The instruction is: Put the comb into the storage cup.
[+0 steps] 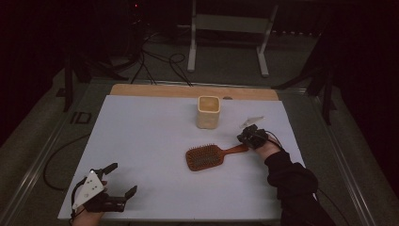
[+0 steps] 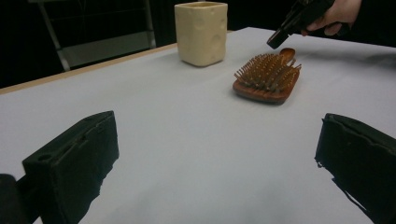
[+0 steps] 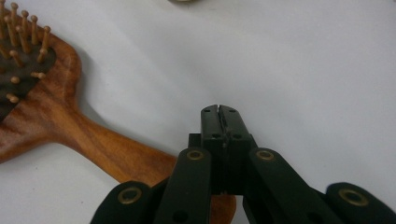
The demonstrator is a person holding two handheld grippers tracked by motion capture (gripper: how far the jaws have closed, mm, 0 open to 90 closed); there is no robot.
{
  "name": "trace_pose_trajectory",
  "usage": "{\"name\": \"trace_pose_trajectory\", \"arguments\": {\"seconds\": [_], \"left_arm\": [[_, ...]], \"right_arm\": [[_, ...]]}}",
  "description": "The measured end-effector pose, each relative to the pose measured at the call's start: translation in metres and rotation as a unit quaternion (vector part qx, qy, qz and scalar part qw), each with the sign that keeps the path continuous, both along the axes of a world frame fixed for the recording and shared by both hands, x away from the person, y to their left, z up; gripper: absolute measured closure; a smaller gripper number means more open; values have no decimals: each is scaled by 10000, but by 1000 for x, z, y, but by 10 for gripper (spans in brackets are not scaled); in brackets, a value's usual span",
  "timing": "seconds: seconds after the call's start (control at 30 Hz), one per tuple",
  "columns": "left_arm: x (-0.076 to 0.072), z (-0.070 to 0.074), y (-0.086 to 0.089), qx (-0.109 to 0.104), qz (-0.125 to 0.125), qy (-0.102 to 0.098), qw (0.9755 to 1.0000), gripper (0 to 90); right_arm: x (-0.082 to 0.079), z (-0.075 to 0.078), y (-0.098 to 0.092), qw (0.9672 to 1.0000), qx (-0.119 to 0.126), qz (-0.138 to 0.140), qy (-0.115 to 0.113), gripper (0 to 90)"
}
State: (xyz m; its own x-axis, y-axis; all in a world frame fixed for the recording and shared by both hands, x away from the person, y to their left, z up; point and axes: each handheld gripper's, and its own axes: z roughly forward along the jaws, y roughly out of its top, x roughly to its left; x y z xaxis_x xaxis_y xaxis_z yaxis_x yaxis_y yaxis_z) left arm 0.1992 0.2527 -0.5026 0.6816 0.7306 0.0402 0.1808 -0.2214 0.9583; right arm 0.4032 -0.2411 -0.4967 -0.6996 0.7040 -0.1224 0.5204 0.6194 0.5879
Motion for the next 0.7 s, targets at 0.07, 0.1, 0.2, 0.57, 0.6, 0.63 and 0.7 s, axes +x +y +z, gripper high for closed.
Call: {"name": "trace_pose_trajectory", "arguments": {"seconds": [0.07, 0.1, 0.2, 0.57, 0.6, 0.63, 0.7], "left_arm": [[0, 0, 0, 1, -4, 8, 10000, 0], [0, 0, 0, -2, -5, 9, 10000, 0], [0, 0, 0, -25, -7, 11, 10000, 0], [0, 0, 1, -50, -7, 16, 10000, 0], [0, 0, 1, -49, -3, 15, 10000, 0], [0, 0, 1, -38, -3, 15, 10000, 0], [0, 0, 1, -35, -8, 15, 10000, 0]], "right_arm": [[-1, -1, 0, 10000, 19, -1, -6, 900], [-1, -1, 0, 10000, 25, 3, 9, 900], [-3, -3, 1, 10000, -50, 52, 56, 900], [-20, -5, -4, 10000, -6, 48, 63, 900], [-21, -5, -5, 9999, -14, 64, 78, 900], [-24, -6, -5, 9999, -22, 44, 96, 900], [-25, -7, -5, 9999, -18, 53, 111, 900]]}}
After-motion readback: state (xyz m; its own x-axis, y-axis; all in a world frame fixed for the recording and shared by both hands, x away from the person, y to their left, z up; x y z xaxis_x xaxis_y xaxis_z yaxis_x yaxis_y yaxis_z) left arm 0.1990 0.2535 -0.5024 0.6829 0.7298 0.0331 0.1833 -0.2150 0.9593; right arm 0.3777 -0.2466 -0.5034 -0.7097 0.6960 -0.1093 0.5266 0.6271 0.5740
